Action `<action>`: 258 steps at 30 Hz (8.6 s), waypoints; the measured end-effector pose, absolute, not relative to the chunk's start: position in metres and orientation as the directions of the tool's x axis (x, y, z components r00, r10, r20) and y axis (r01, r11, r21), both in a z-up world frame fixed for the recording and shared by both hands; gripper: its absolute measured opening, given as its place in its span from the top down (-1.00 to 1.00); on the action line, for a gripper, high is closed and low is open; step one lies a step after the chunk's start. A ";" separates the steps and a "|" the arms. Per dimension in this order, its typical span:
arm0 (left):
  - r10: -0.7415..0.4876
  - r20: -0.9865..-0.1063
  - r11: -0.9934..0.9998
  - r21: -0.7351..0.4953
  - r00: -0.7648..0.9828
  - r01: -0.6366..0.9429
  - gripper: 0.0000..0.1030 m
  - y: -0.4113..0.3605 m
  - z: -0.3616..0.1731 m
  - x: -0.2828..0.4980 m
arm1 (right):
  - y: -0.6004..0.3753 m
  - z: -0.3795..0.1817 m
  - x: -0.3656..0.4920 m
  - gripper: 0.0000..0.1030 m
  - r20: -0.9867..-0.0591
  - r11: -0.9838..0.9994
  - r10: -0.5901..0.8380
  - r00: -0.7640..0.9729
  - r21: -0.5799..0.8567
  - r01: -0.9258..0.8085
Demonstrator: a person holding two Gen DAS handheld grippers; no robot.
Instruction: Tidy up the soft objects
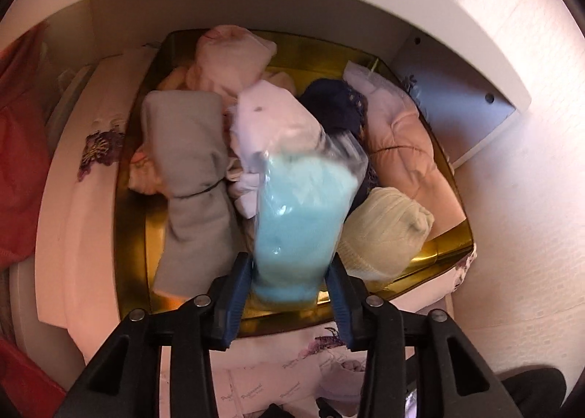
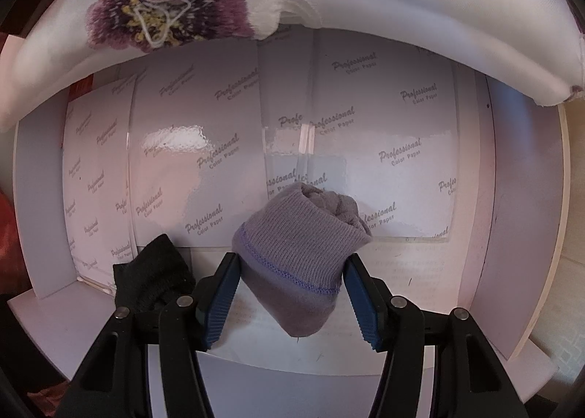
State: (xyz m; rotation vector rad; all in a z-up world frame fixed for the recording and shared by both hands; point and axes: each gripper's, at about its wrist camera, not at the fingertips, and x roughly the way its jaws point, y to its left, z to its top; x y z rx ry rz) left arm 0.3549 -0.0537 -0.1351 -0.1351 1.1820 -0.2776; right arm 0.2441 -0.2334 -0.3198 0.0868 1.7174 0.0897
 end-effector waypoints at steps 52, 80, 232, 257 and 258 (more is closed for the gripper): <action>-0.161 -0.901 0.987 -0.140 0.404 0.081 0.17 -0.020 -0.111 0.251 | -0.229 -0.321 0.233 -0.18 -0.989 0.998 0.062 -0.132 0.064 -0.012; -0.177 -0.967 0.982 -0.159 0.184 0.105 0.17 -0.019 -0.172 0.231 | -0.252 -0.321 0.227 -0.17 -0.988 0.999 0.033 -0.153 0.026 0.047; -0.089 -0.993 0.970 -0.103 -0.075 0.218 0.27 -0.099 -0.273 0.228 | -0.203 -0.076 0.304 -0.05 -0.900 0.975 0.221 0.375 0.191 -0.114; -0.100 -0.990 0.976 -0.116 -0.095 0.182 0.31 -0.093 -0.280 0.233 | -0.191 -0.136 0.418 -0.06 -0.949 0.995 0.085 0.305 0.066 -0.073; -0.101 -0.990 0.977 -0.117 -0.096 0.179 0.31 -0.093 -0.280 0.233 | -0.191 -0.138 0.420 -0.07 -0.950 0.995 0.081 0.300 0.062 -0.072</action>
